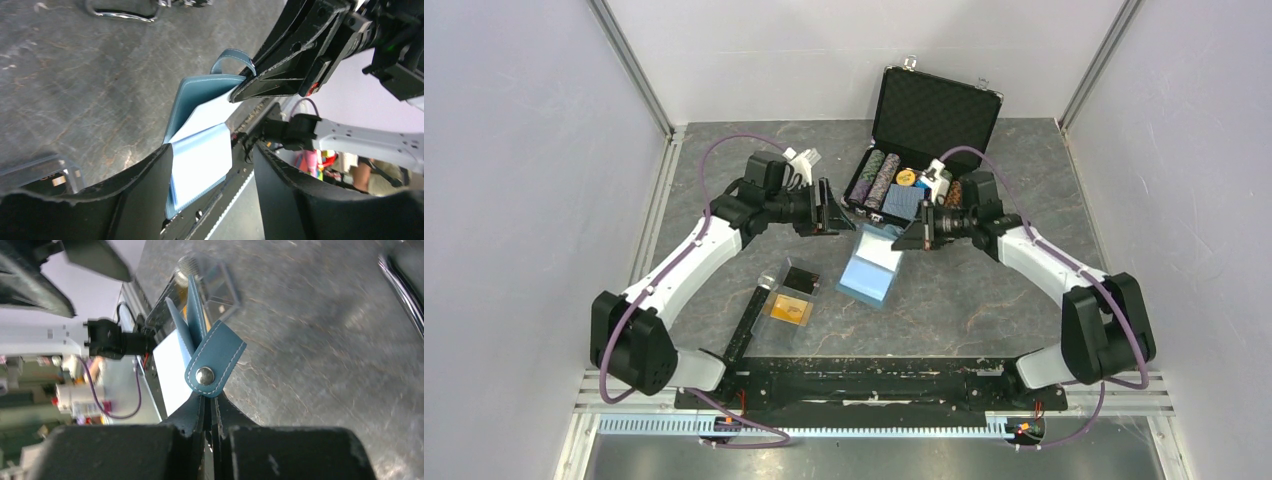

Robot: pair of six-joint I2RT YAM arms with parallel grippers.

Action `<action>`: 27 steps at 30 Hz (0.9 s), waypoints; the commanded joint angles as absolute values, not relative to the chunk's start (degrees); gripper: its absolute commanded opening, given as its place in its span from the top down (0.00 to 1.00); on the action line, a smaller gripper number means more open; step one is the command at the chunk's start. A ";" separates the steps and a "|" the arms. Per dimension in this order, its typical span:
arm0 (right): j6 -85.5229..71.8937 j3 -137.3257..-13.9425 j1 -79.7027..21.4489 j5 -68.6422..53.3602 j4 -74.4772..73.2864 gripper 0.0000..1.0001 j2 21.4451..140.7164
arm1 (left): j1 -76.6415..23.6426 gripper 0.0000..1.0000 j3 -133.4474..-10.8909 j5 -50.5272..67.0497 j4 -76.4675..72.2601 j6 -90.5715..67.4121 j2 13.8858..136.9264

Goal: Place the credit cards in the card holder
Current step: Place the card holder at the center of the board.

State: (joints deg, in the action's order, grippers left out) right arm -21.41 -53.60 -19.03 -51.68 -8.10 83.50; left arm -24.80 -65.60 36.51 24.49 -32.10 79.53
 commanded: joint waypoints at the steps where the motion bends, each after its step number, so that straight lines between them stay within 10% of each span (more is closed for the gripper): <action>1: -32.21 -43.27 -15.68 -44.70 2.71 1.00 77.57 | -27.54 0.40 -66.99 29.12 26.45 -30.77 79.33; 14: -48.85 -13.92 -7.41 -31.52 22.78 1.00 63.60 | -40.73 0.81 -73.51 26.92 21.35 -38.65 97.14; 27: -56.01 -1.74 -7.03 -23.49 24.96 1.00 53.69 | -44.10 0.98 -78.61 26.51 22.72 -39.51 112.41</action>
State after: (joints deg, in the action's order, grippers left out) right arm -52.42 -3.95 -7.27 -25.52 20.99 54.92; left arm -43.90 -75.70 27.14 23.18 -37.87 109.38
